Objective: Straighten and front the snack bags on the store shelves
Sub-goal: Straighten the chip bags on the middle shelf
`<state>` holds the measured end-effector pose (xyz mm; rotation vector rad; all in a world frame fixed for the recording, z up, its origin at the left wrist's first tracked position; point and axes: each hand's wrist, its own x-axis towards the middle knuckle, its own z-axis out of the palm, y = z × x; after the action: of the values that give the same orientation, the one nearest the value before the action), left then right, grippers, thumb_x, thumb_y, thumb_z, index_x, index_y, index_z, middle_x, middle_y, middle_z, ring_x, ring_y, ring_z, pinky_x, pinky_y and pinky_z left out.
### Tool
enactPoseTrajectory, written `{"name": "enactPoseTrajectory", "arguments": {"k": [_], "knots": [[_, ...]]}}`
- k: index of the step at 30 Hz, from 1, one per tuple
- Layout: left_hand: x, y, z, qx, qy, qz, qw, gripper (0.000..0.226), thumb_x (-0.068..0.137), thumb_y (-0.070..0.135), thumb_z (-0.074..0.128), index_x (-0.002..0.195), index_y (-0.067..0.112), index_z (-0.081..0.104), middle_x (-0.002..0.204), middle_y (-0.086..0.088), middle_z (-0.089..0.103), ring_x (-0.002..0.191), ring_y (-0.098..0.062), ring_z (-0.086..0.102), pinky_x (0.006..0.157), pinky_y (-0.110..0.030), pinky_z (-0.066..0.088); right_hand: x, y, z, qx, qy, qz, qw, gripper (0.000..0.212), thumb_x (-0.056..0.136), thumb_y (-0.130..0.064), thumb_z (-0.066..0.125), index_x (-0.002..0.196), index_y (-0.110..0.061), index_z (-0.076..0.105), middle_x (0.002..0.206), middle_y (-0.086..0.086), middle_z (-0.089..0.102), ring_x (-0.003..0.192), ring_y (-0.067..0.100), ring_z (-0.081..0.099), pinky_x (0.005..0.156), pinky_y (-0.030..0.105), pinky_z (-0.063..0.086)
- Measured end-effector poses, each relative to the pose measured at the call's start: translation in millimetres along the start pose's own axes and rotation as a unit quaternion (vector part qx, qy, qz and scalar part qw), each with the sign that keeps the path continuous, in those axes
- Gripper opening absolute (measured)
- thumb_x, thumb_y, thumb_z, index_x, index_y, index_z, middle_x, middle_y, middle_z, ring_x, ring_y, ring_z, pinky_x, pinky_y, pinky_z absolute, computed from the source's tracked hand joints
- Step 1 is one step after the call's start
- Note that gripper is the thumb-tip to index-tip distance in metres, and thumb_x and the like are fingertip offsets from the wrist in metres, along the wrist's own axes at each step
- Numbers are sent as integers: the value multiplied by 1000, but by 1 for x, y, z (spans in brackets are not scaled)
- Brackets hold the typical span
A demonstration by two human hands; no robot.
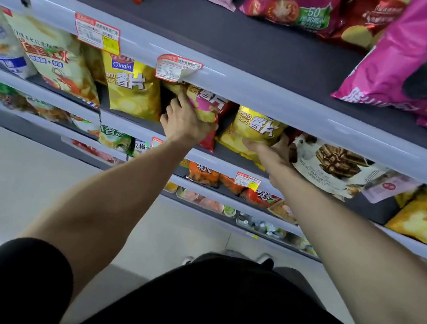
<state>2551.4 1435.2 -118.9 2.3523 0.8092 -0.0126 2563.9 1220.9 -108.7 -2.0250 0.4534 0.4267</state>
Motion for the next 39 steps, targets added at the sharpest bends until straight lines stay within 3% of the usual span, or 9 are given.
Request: {"name": "enactPoseTrajectory", "arguments": {"k": [3,7,9,13,17,21,27,32,39], "knots": [[0,-2,-1,-3,11,8,1000,124,67,60,89,161,16,21,150,-14,46,144,-38,40,116,-56,31,11,11,5,36,-11,30,999,143,37,-79,88,155,-33,24,167,-2,29,151,29,34,118,54,38],[-2,-5,-10,-24,18,6,1000,110,65,47,91,153,17,33,144,-12,51,140,-37,44,114,-55,36,9,6,7,104,-53,46,992,109,62,-47,99,146,-21,34,141,-7,47,142,22,43,107,41,38],[-6,-5,-12,-43,22,7,999,105,65,42,93,149,14,37,141,-13,52,137,-37,46,113,-53,38,10,8,6,122,-76,53,988,106,60,-38,101,144,-20,38,132,-12,50,135,18,46,101,38,35],[-12,-5,-14,-80,25,16,996,103,63,39,95,144,11,38,139,-12,53,135,-37,48,111,-55,43,5,16,-3,137,-26,-5,990,91,59,-25,102,132,-21,48,116,-15,67,110,8,62,92,29,42],[-23,-10,-21,-117,47,42,991,101,62,39,95,143,13,42,135,-10,56,130,-35,51,106,-52,48,1,28,-23,153,-12,-42,987,103,45,-35,104,134,-25,53,121,-15,74,114,7,68,101,34,50],[-43,-19,-34,-140,64,73,985,105,68,40,95,153,16,39,139,-7,54,133,-28,51,108,-47,50,-7,33,-39,149,2,-41,988,88,52,-32,103,124,-29,52,121,-9,75,115,13,69,107,45,51],[-81,-56,-55,-133,129,92,978,111,64,57,94,156,30,36,141,-2,52,129,-25,55,96,-46,55,-14,21,-22,97,8,-48,994,93,56,-28,103,133,-21,52,122,-6,73,113,16,68,108,43,51],[-106,-93,-74,-162,170,34,971,107,65,52,96,155,27,43,137,-4,54,126,-25,55,95,-37,48,-22,-6,21,96,-30,-52,994,98,58,-22,103,138,-19,45,129,-5,69,115,15,64,102,33,50],[-117,-131,-88,-166,191,-30,967,104,65,47,96,153,22,46,136,-7,56,126,-27,57,101,-43,53,-28,-39,83,66,-91,-53,992,89,69,-27,98,141,-22,47,141,0,63,128,23,61,109,41,49]]}}
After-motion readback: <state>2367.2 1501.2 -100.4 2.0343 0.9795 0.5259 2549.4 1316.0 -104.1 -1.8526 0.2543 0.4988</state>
